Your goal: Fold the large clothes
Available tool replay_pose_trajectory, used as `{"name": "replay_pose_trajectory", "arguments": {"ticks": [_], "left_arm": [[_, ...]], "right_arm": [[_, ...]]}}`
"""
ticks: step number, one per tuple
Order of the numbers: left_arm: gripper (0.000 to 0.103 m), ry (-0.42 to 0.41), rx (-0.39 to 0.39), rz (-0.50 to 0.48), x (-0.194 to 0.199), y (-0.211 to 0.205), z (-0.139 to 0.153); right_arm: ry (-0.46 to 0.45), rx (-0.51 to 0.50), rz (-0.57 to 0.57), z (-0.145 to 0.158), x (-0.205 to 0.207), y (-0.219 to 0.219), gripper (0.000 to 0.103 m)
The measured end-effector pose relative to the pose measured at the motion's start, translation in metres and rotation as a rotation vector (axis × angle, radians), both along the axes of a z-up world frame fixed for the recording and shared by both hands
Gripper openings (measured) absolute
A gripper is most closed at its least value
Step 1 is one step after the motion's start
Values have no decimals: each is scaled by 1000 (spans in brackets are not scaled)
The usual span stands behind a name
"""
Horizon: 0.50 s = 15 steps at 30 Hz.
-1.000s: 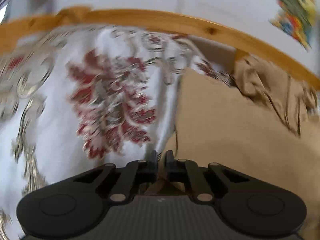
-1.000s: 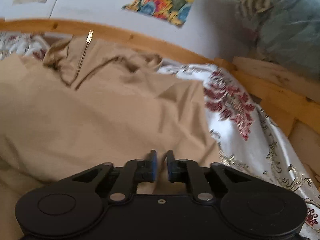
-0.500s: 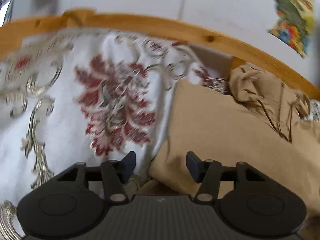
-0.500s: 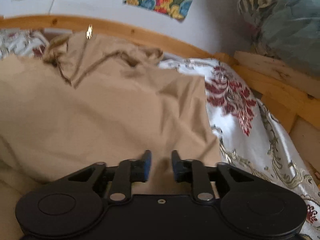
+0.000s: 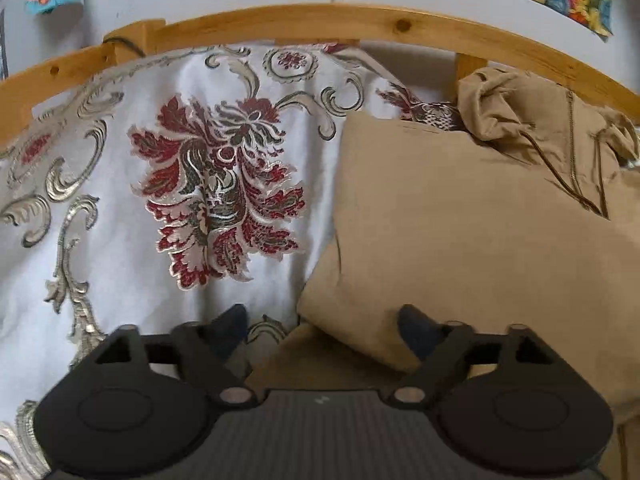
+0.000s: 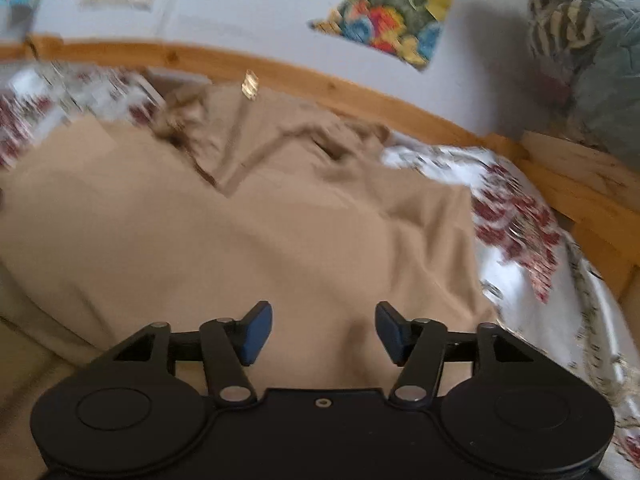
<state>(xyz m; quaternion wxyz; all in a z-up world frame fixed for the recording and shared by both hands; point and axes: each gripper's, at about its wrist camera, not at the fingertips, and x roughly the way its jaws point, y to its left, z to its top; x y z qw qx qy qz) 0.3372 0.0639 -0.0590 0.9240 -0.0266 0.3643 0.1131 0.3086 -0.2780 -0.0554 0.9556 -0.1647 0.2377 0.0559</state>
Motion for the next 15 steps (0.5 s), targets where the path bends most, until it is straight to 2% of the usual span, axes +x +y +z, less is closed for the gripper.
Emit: {"name": "replay_pose_trajectory", "arguments": {"ticks": [2,3,5,8,9,10,12,15], "left_arm": [[89,96,56,8,4,-4,-7],[90,138,62,15,5,-3,-12],[89,112,38,19,-1,0,-12],[92,77,-36,1,-20,5,0],[96,54,-50,-10,-29,6,4],[99,31,-52,-23,-38,5,9],[101,-12,-29,-63,-60,0,20],[102,-51,15,-165,-91,-18,35]], "right_arm": [[72,-62,56,-9,0,12,83],[105,-103,60,-16,0,16,83],[97,-103,47,-21,-5,17,83],[85,-92,48,-6,-14,15,83],[64,-94,67,2,-20,14,84],[46,-96,92,10,-27,14,85],[18,-97,140,25,-40,14,95],[11,-119,207,46,-67,17,99]]}}
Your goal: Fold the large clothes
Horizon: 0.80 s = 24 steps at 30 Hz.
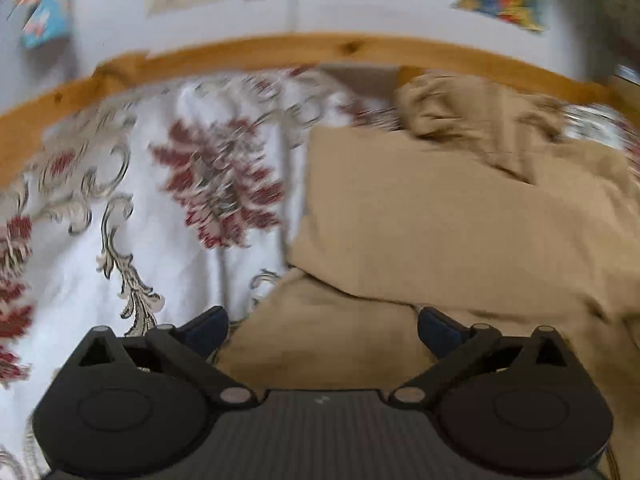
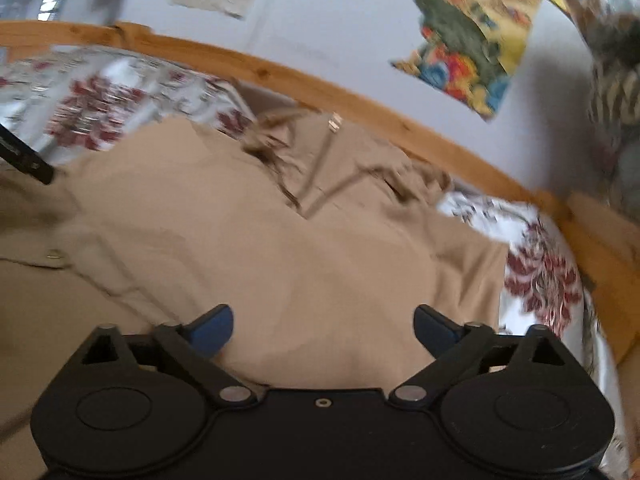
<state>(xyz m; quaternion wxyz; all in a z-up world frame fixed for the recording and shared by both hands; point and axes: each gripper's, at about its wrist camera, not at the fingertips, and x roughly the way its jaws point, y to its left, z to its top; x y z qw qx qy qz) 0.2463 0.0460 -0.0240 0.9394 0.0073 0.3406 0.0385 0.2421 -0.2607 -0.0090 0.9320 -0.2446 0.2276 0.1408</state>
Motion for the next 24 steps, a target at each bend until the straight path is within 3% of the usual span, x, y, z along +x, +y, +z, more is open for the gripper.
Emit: {"name": "replay_pose_trajectory", "arguments": {"ticks": [3,5,9,12,15,17,21,24], "left_arm": [[102,-24,46,-101,-34,-19,12],[102,-31,75,-156,-59,-32,15],[102,-10,78,-246,-102,-53,13],[102,39,78,-347,-125,-64,3],[102,93,157,-469,-143,-76,-12],[102,105,222,-516,-151,-83,-21],[102,99,287,-542,-159,-93,-34],[102,114,290,-523,-153,-96,-41]], "right_arm": [[17,-51,75,15,-31,2,102],[73,-84,130,24,-50,7,102],[111,-176,164,28,-96,15,102],[180,-154,171,15,-140,5,102],[299,-191,181,-11,-169,-3,102],[363,-232,164,-28,-172,-3,102],[391,-140,118,-36,-156,-4,102],[381,-83,121,-40,-152,-2,102]]}}
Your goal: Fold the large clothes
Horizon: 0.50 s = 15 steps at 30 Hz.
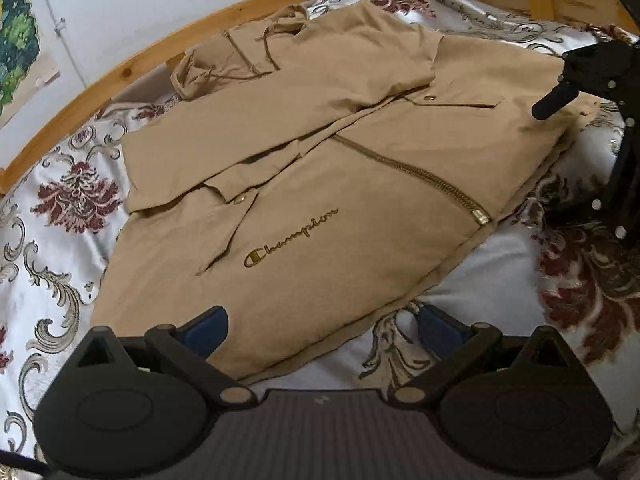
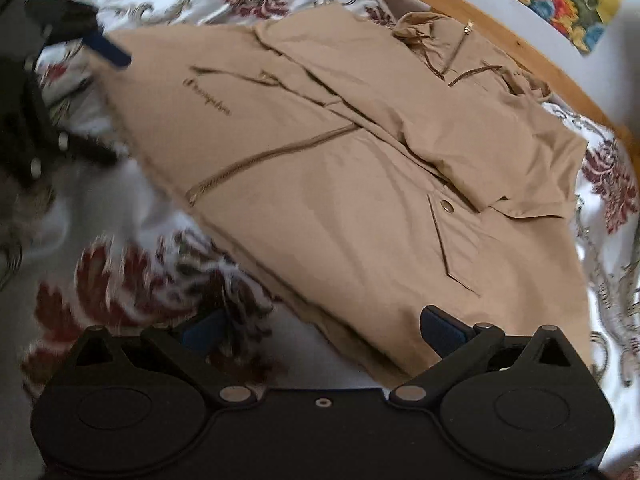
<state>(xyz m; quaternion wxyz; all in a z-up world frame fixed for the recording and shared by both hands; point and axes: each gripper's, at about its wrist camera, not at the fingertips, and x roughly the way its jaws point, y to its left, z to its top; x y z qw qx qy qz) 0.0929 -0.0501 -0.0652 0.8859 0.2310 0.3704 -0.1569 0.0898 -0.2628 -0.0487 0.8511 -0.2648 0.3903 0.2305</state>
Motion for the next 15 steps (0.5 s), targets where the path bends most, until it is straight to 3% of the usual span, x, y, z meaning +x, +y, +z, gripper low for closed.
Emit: {"name": "replay_pose_trajectory", "arguments": {"ticks": [9,15], "left_arm": [[102,28,-16,21,14,2,-8],[102,37,-26,36,14,5,-8]], "right_arm": [[-96,29,66,-2,4,17,102],[-91,37,57,-1,5,15,102]]}}
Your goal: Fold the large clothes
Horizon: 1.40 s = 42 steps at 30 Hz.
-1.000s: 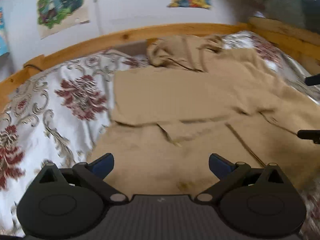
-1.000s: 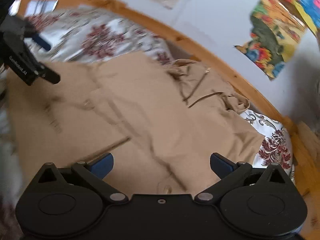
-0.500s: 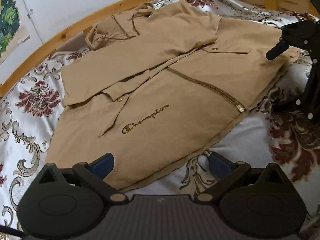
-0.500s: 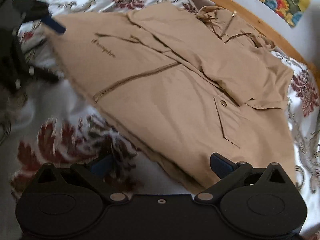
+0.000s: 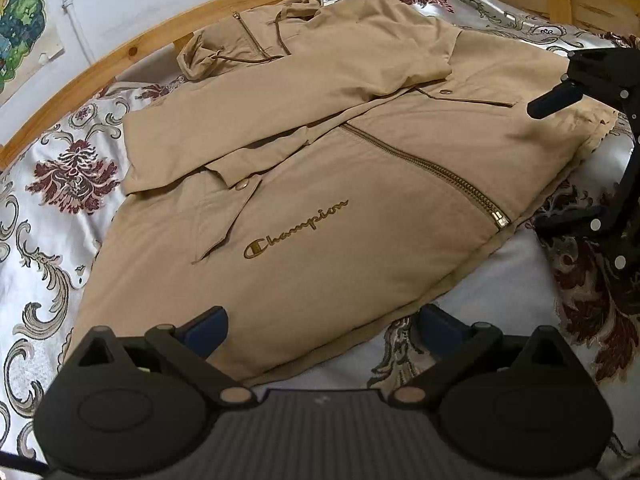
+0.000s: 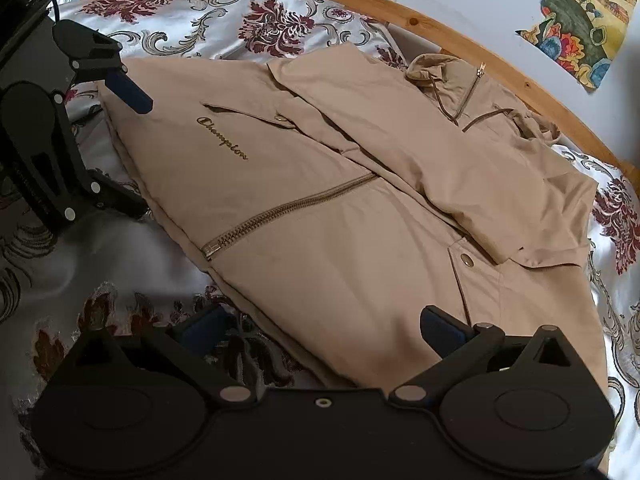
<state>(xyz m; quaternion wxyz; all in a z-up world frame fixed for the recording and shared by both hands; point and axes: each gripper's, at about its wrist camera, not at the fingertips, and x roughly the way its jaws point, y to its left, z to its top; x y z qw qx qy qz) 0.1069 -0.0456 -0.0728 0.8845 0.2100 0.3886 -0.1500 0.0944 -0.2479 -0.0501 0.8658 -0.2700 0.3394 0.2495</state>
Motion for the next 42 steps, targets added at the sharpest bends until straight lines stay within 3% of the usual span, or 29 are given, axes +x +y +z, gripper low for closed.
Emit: {"name": "replay_pose_trajectory", "arguments": {"ticks": [2,7,11,13,15,17,22,27,32,34,40,42], "left_arm": [[102,22,-23,8,3,1,2],[102,86,-170,7,20,13,23],[102,33,-144,-12,44,14,55],[102,31,-111,-14,68,15,71],[102,42,-98,9,94,20,84],[102,53,-116,57,123,30,92],[102,13,-216,245,192,61,94],[102,-16,-322,366,244,84,78],[102,-2,-508,425,271,90,55],[102,0,-549,427,278,90,48],[102,-7,-570,416,291,88,42],[102,2,-586,427,291,91,41]], "right_arm": [[10,26,-7,2,0,-2,102],[91,229,33,22,2,-24,102],[51,305,-7,41,9,-39,102],[37,366,-83,55,30,-50,102],[56,428,-112,66,62,-61,102],[60,428,-136,78,111,-67,102],[19,453,-198,106,256,-78,102],[8,612,-439,118,400,-100,102],[-12,789,-630,117,477,-122,100],[-9,808,-703,112,500,-128,98],[5,818,-849,95,541,-127,76],[36,824,-877,87,549,-124,62]]}}
